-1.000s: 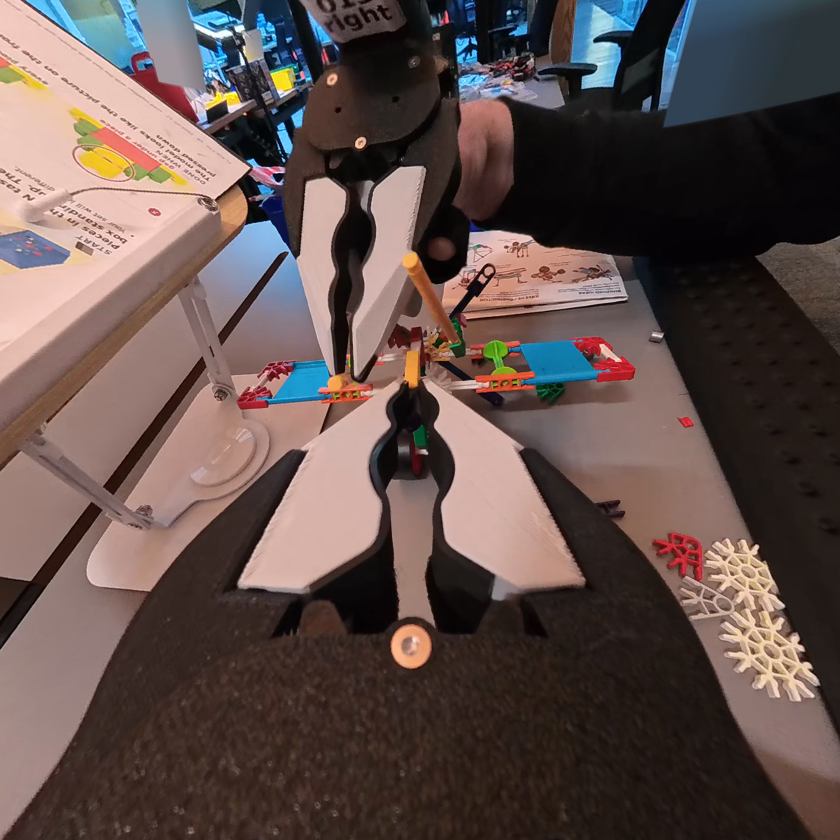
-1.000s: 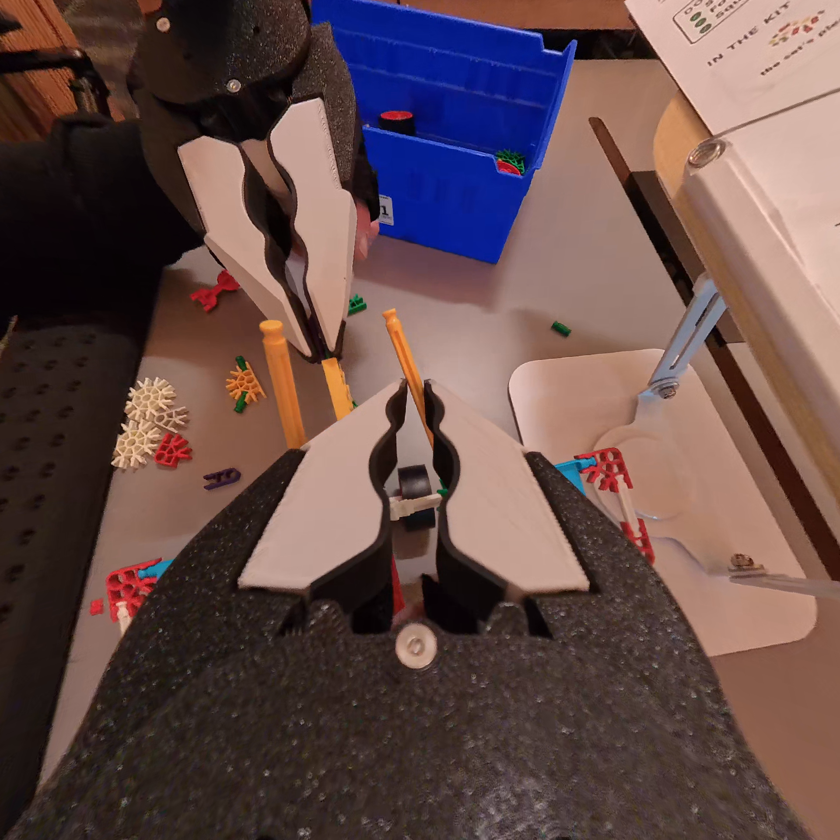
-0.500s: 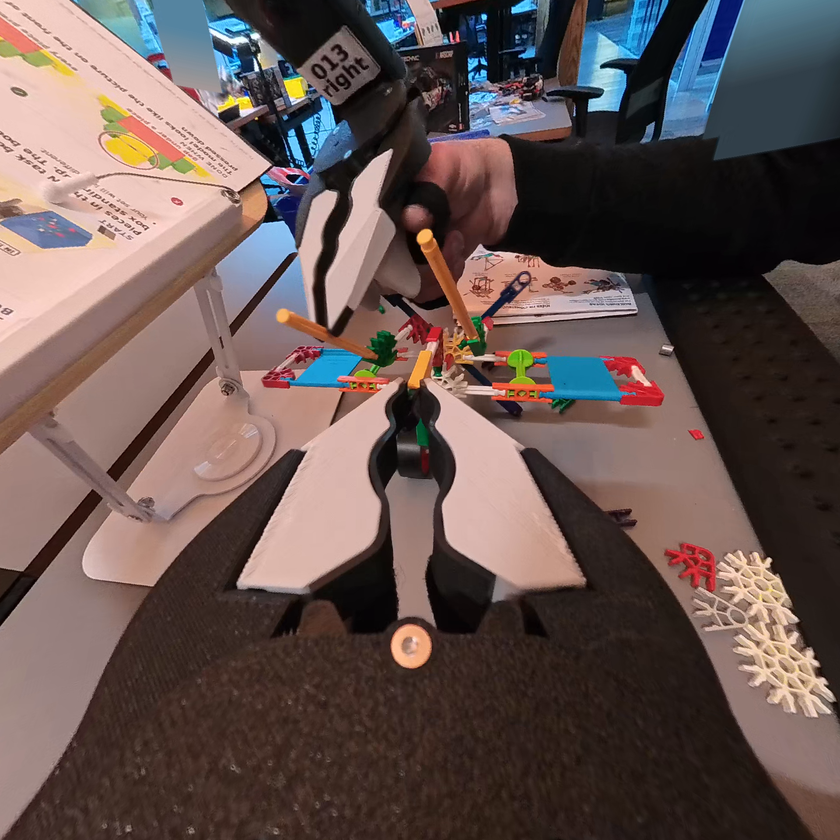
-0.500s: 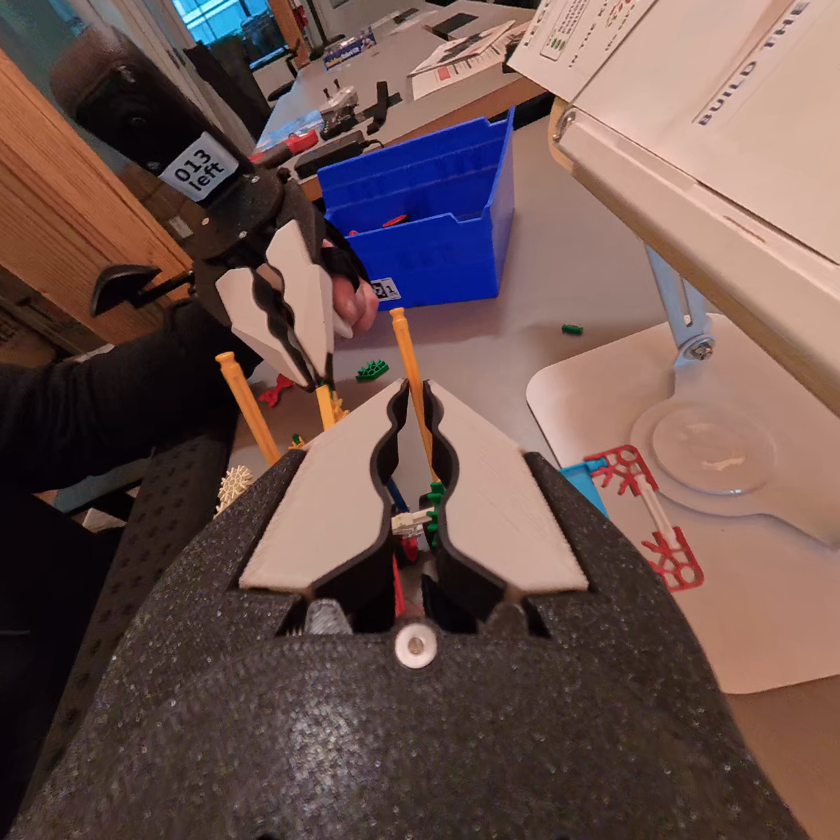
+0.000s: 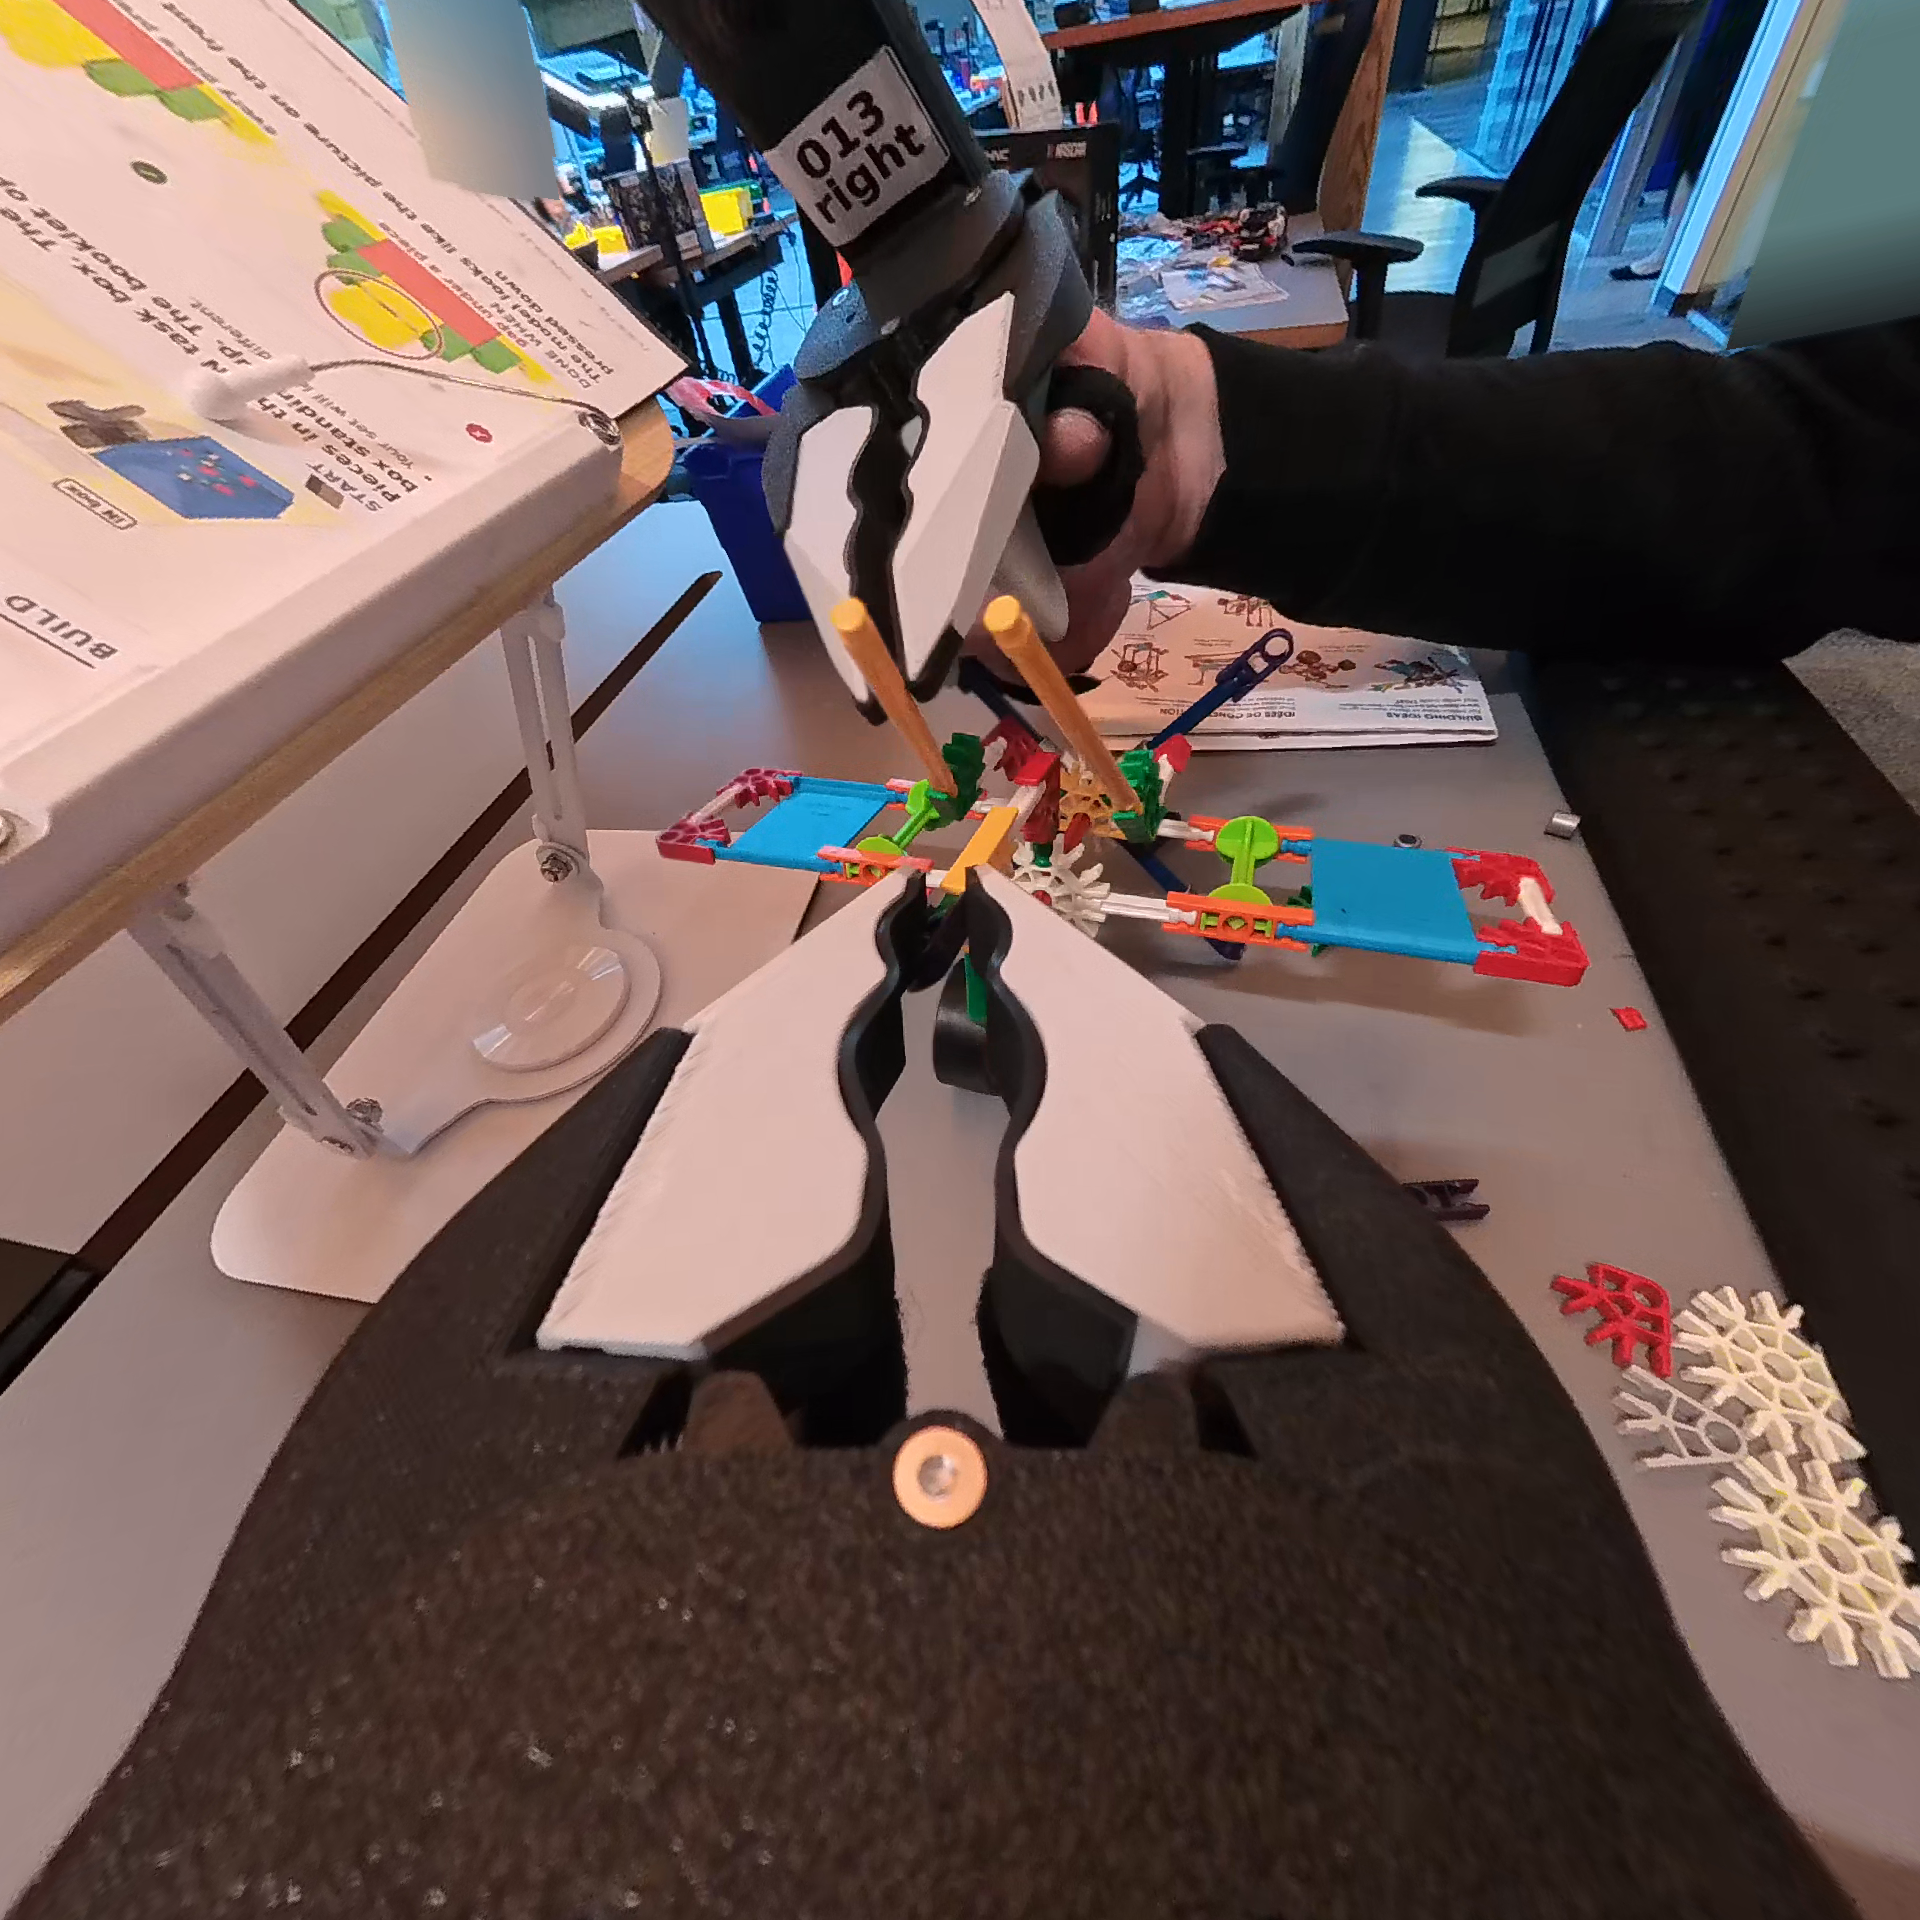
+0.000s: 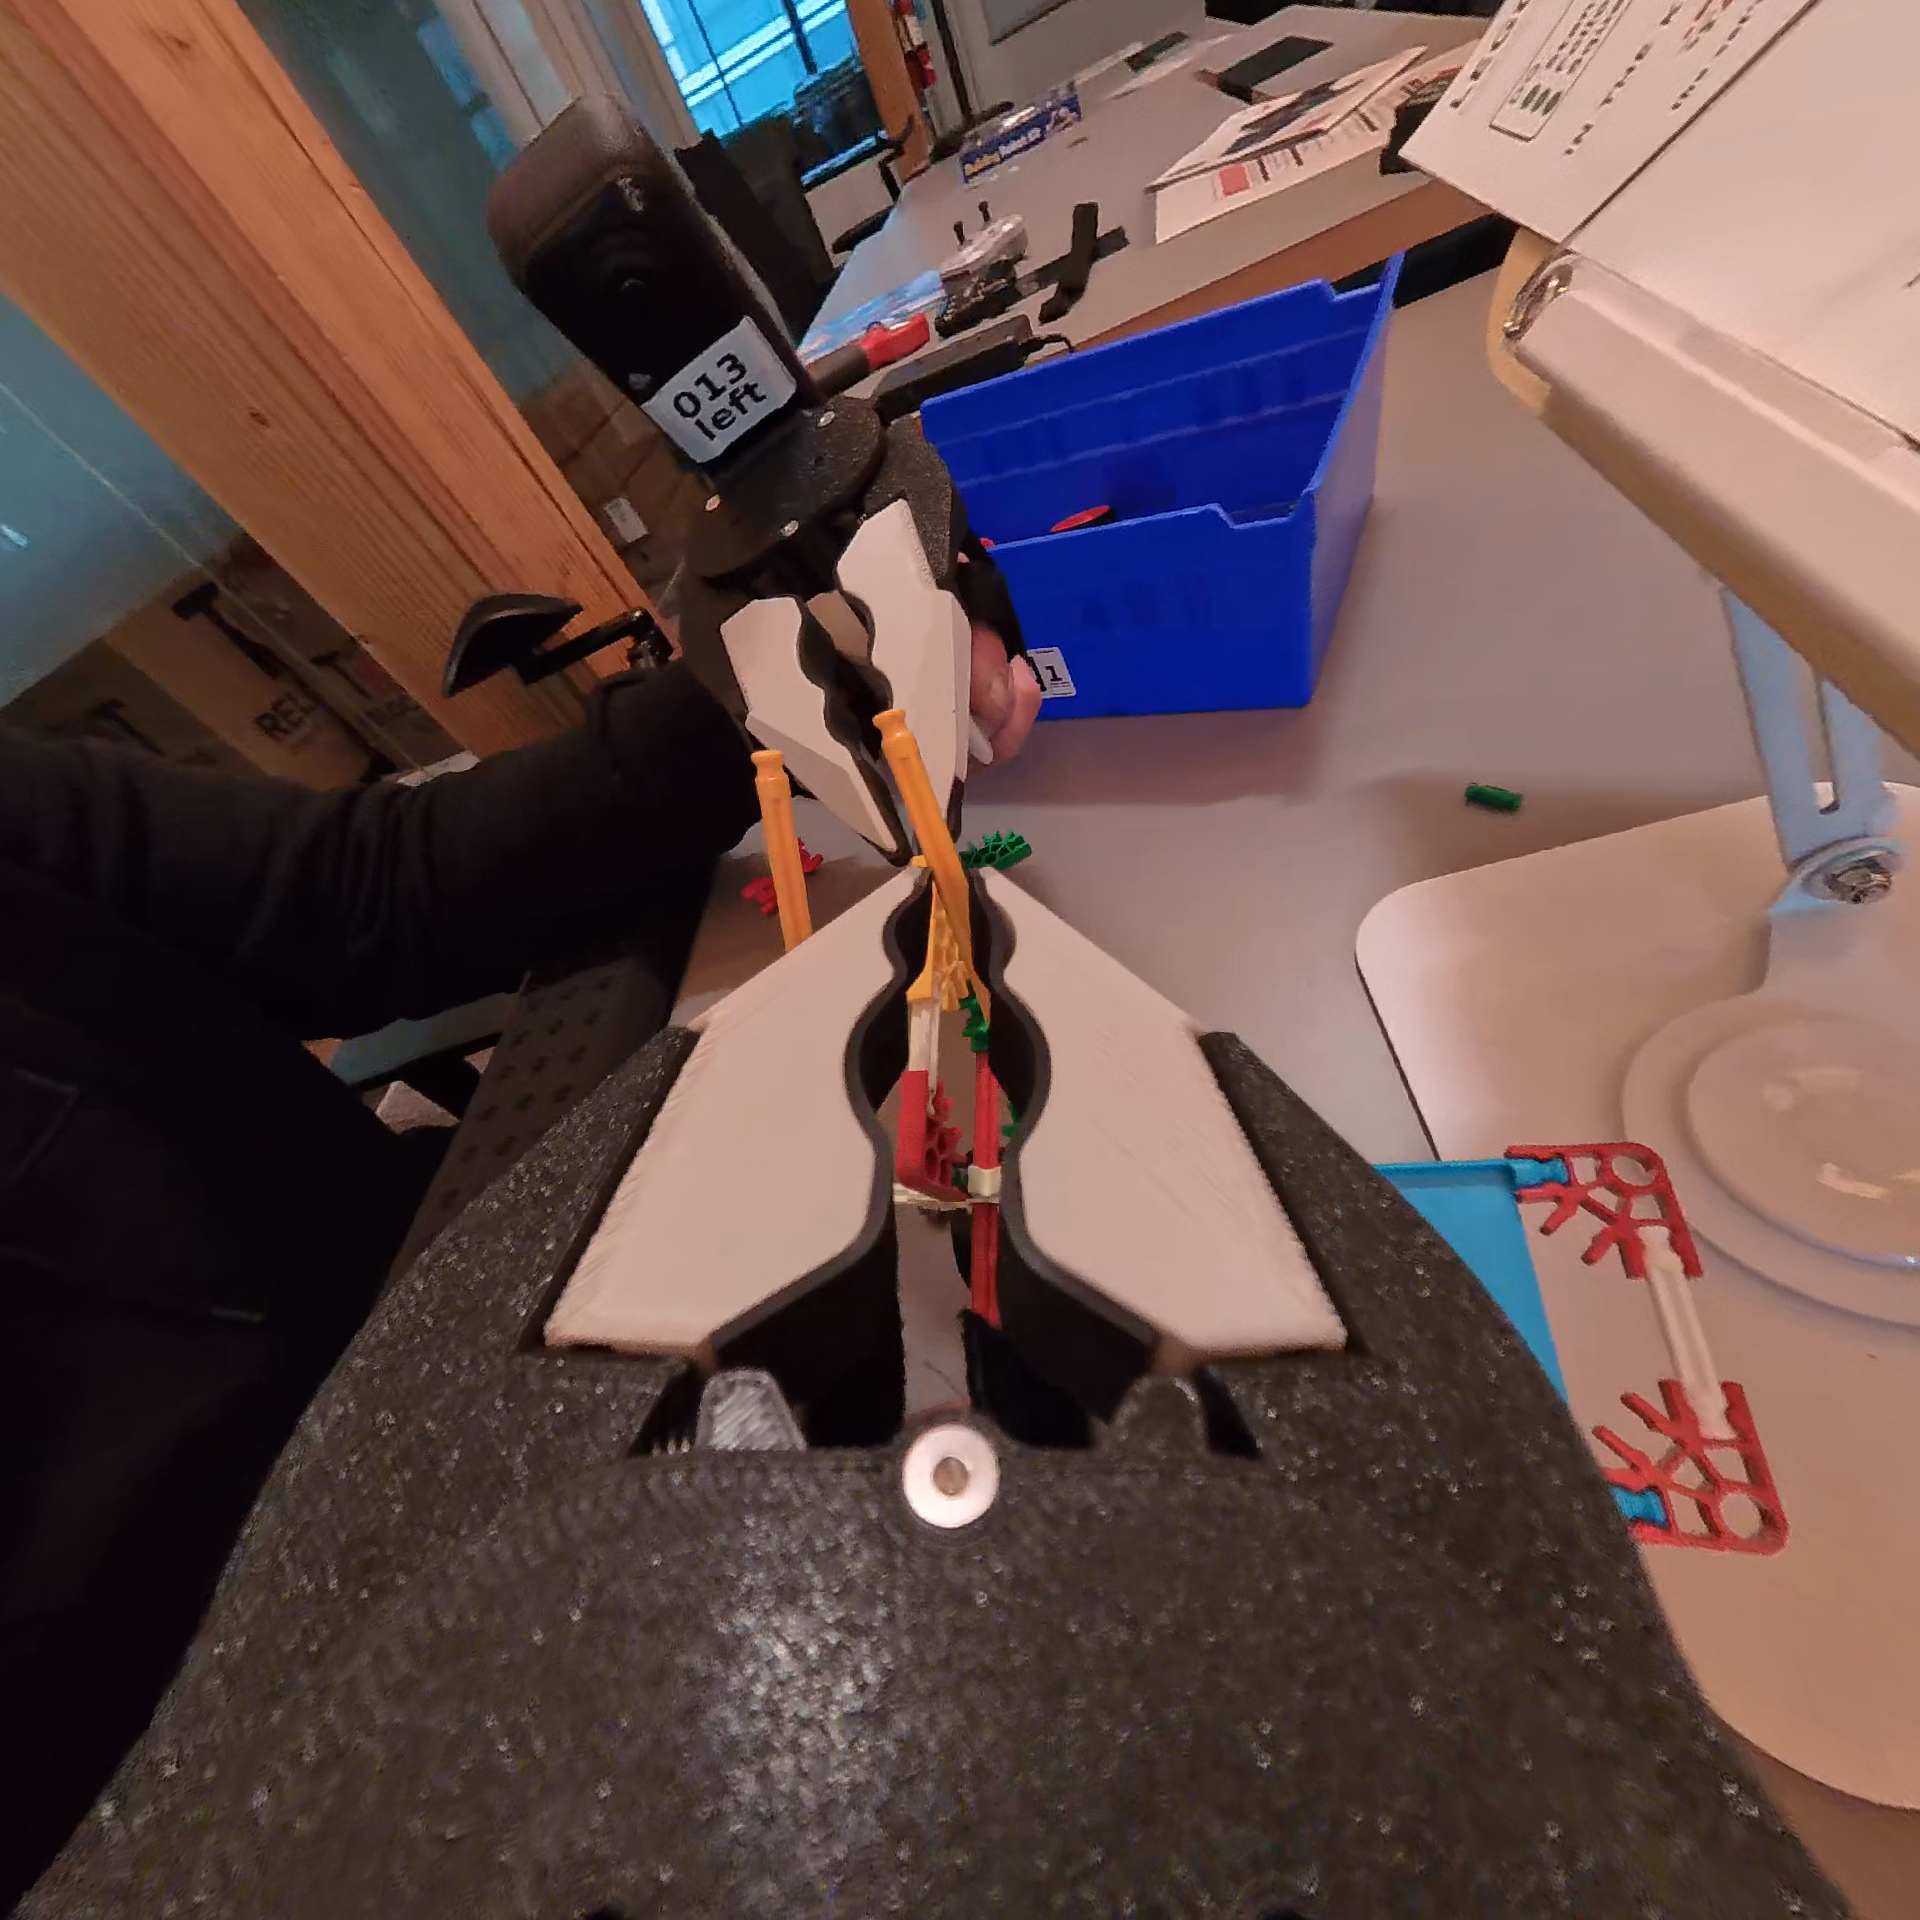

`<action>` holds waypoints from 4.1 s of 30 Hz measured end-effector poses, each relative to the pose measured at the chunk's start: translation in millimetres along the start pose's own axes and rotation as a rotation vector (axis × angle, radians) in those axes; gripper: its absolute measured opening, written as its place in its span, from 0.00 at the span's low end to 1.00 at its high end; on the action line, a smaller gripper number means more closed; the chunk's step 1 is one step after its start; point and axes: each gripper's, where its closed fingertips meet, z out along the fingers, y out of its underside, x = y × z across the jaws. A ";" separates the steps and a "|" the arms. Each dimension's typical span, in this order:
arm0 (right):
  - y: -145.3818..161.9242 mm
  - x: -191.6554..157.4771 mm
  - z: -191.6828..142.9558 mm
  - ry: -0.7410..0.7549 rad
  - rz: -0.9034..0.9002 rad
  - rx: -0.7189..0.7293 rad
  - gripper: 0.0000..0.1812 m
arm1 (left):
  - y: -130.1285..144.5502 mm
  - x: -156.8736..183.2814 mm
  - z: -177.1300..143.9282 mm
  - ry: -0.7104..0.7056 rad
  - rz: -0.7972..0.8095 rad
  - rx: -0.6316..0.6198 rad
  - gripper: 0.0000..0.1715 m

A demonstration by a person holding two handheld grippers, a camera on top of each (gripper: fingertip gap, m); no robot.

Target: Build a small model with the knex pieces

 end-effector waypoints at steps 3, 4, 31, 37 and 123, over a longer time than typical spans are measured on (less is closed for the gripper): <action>-1.0 3.7 -2.0 0.012 0.018 0.011 0.04 | -1.0 -0.1 -0.6 0.002 -0.004 0.007 0.04; -0.7 5.8 -2.2 0.026 0.021 0.009 0.05 | -0.8 -0.6 -0.2 -0.002 -0.005 0.004 0.05; 29.5 -42.1 -5.9 0.244 -0.368 -0.306 0.18 | -0.8 18.5 11.2 0.086 -0.026 -0.013 0.04; 37.9 -41.2 4.4 0.223 -0.368 -0.325 0.05 | -0.9 18.6 13.8 0.098 -0.038 -0.004 0.04; 238.3 -37.9 -188.5 1.049 0.299 -0.441 0.33 | 4.9 13.5 -15.3 0.066 -0.064 -0.023 0.16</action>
